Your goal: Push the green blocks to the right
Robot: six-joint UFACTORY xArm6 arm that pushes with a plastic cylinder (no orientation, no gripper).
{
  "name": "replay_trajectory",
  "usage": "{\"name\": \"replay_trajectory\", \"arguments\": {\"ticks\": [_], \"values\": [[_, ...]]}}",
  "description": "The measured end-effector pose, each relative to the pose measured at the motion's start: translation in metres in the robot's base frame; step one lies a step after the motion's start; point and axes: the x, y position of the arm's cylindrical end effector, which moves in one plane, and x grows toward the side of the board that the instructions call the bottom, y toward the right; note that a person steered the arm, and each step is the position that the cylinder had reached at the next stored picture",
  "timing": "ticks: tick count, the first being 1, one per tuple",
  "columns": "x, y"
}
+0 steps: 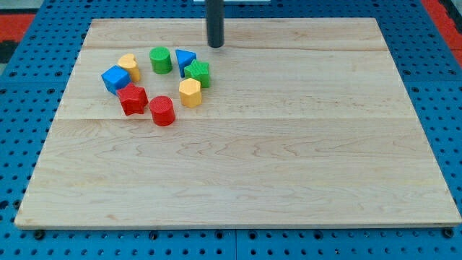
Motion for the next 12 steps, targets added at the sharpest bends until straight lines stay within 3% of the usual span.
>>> {"name": "replay_trajectory", "arguments": {"ticks": [1,2,4,6,7,8,9,10,11,12], "values": [[-0.027,-0.088],[-0.005,-0.114],[0.078,-0.081],[0.090,-0.017],[0.121,0.035],[0.125,0.084],[0.125,0.037],[0.091,-0.042],[0.076,-0.020],[0.091,0.050]]}}
